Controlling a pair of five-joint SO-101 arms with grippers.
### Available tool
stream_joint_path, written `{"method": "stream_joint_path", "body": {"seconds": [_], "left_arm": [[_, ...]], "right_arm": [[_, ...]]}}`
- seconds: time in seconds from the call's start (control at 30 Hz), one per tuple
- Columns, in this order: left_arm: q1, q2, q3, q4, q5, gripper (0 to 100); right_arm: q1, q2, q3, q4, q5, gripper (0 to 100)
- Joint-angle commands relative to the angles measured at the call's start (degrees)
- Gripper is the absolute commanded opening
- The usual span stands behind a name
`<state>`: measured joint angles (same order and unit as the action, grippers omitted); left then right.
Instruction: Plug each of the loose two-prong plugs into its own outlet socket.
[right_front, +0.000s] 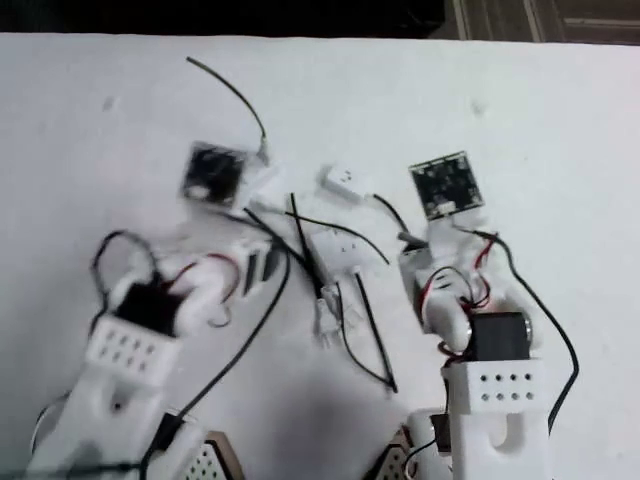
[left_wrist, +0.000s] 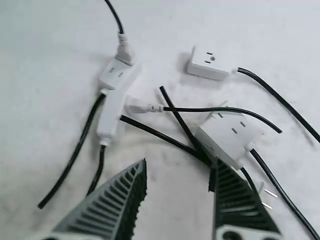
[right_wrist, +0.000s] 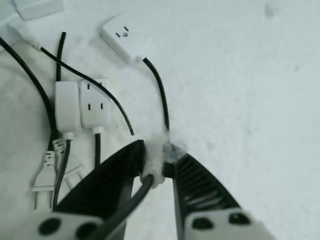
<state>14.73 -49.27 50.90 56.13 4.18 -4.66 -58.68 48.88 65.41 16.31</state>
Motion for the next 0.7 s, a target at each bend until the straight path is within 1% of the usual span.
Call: {"method": "stream_joint_path", "body": {"seconds": [0.0, 0.1, 0.23, 0.37, 0.53, 0.67], "left_arm": [[5.8, 12.4, -6.9, -3.3, 3.0, 22], [7.3, 21.1, -11.3, -3.4, 4.3, 22], [7.4, 33.5, -18.5, -3.1, 10.8, 22], [7.8, 44.4, -25.8, -0.4, 11.3, 22], [9.8, 53.9, -34.9, 3.8, 14.9, 22], [11.7, 58.8, -39.0, 4.5, 15.3, 22]], "right_arm": [[2.1, -0.5, -2.5, -0.8, 1.5, 1.7], [2.2, -0.5, -2.5, -0.7, 1.5, 1.7], [2.2, -0.5, -2.5, -0.7, 1.6, 1.7], [2.2, -0.5, -2.5, -0.6, 1.6, 1.7], [2.2, -0.5, -2.5, -0.6, 1.6, 1.7], [2.2, -0.5, -2.5, -0.5, 1.6, 1.7]]}}
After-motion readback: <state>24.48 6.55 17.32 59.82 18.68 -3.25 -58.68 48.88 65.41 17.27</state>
